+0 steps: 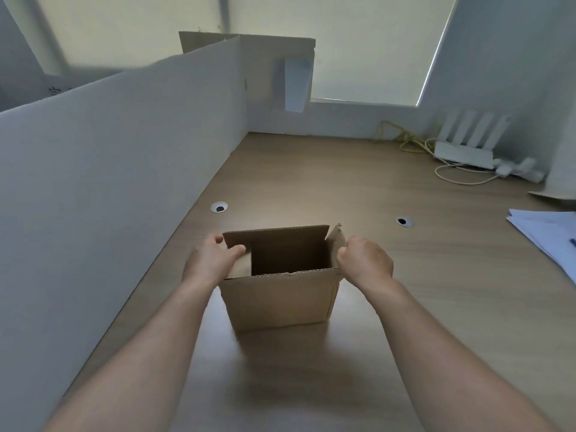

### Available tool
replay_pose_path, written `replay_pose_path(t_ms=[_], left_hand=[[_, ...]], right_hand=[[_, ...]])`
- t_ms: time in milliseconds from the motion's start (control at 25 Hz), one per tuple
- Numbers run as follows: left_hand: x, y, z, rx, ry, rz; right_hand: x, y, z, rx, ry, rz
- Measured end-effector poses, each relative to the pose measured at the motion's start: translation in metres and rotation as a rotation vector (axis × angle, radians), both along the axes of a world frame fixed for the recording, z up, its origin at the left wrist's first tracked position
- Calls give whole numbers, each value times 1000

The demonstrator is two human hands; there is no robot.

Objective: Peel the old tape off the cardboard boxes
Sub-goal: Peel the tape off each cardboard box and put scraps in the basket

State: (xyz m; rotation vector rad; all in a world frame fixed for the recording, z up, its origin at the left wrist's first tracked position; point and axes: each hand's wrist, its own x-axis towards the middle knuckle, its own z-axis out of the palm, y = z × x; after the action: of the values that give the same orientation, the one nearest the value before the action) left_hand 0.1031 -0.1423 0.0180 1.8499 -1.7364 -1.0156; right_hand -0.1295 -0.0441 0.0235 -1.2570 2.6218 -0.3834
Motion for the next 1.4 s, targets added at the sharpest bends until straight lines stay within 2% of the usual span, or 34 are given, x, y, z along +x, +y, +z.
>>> replay_pose_path(t_ms=[160,280,440,520,600,680,760,800,880,1000,1160,1320,1400], left_hand=[[-39,26,-2,272,-259,-177],[-66,45,-1,480,-250,-366],[-97,63,-7,512,-256,-461],[-104,70,-8,478,-231,-470],[-102,73,-9,466,-136,-446],[-92,72,-12,501,105,-358],[-81,73,-15,573,364,-270],[-78,73,-18,608,439,-246],[-76,76,-21,671,476,-244],[-81,79,-17,692,539,-212],[-84,77,-10,586,766,-69],[-93,83,-5,455,748,-132],[-95,87,-9,397,707,-185]], right_hand=[[-38,45,5,39,-20,-51],[-63,75,7,40,-54,-99],[-92,106,3,-6,-129,-133],[-98,112,-1,-162,-308,-158],[-103,115,0,-343,-657,-291],[-105,118,-5,-389,-1034,-424],[-106,119,-14,-330,-1160,-457],[-104,119,-18,-290,-1162,-447],[-100,119,-21,-238,-1140,-413],[-104,117,-20,-251,-1167,-378],[-120,118,-16,-497,-1312,-382],[-118,115,-11,-544,-1076,-308],[-113,114,-10,-541,-1043,-241]])
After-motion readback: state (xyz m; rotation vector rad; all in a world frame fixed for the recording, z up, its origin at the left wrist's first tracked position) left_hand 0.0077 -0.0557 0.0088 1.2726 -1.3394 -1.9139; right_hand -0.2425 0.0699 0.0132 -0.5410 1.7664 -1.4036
